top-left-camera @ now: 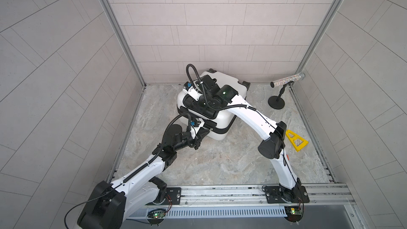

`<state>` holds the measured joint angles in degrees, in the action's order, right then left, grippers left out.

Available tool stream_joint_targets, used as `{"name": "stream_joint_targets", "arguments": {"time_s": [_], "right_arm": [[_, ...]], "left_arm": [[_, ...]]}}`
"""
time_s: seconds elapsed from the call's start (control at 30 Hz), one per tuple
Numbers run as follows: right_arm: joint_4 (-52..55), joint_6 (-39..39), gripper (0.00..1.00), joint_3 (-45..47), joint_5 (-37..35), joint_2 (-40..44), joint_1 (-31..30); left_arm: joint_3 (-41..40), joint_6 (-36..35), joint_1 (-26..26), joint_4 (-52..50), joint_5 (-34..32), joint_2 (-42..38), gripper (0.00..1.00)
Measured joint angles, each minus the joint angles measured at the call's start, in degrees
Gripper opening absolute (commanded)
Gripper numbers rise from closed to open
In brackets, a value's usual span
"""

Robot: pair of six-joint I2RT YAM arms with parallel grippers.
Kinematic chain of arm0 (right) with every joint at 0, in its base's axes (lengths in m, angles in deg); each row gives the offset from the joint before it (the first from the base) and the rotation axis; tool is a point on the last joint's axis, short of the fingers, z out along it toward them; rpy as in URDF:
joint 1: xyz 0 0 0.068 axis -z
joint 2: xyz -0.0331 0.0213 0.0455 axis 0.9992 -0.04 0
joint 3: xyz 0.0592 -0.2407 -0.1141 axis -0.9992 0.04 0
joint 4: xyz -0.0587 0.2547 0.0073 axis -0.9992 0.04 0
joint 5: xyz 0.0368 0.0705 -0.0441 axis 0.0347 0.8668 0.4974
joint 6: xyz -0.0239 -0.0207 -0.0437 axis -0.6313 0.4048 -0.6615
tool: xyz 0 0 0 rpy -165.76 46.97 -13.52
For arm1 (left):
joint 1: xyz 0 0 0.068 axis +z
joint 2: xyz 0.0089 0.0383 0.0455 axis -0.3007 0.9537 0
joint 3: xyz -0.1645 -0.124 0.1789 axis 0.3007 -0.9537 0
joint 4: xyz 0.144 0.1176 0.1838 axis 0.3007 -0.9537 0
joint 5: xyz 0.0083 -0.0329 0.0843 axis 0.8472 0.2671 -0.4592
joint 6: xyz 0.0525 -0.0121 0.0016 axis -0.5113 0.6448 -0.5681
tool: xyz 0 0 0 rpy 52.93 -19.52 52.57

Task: Open the suitcase zippers
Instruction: Unzip the zipper on the suitcase.

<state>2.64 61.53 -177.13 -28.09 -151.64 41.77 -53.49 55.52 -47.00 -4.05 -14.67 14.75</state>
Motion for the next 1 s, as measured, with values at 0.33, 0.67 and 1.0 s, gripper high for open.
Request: {"name": "stream_joint_targets", "arguments": {"time_s": [0.33, 0.67, 1.0], "right_arm": [[-3.39, 6.82, 0.00, -0.15, -2.71, -1.31, 0.02], [-6.34, 7.21, 0.00, -0.15, -2.86, -2.54, 0.00], [-2.12, -4.57, 0.00, 4.48, 1.09, -1.77, 0.02]], "left_arm": [[-0.02, 0.24, -8.79, 7.19, -3.17, 4.13, 0.00], [-0.02, 2.10, -15.37, 15.21, -4.72, 11.23, 0.16], [-0.02, -1.14, -15.30, 4.70, -12.00, -0.42, 0.37]]}}
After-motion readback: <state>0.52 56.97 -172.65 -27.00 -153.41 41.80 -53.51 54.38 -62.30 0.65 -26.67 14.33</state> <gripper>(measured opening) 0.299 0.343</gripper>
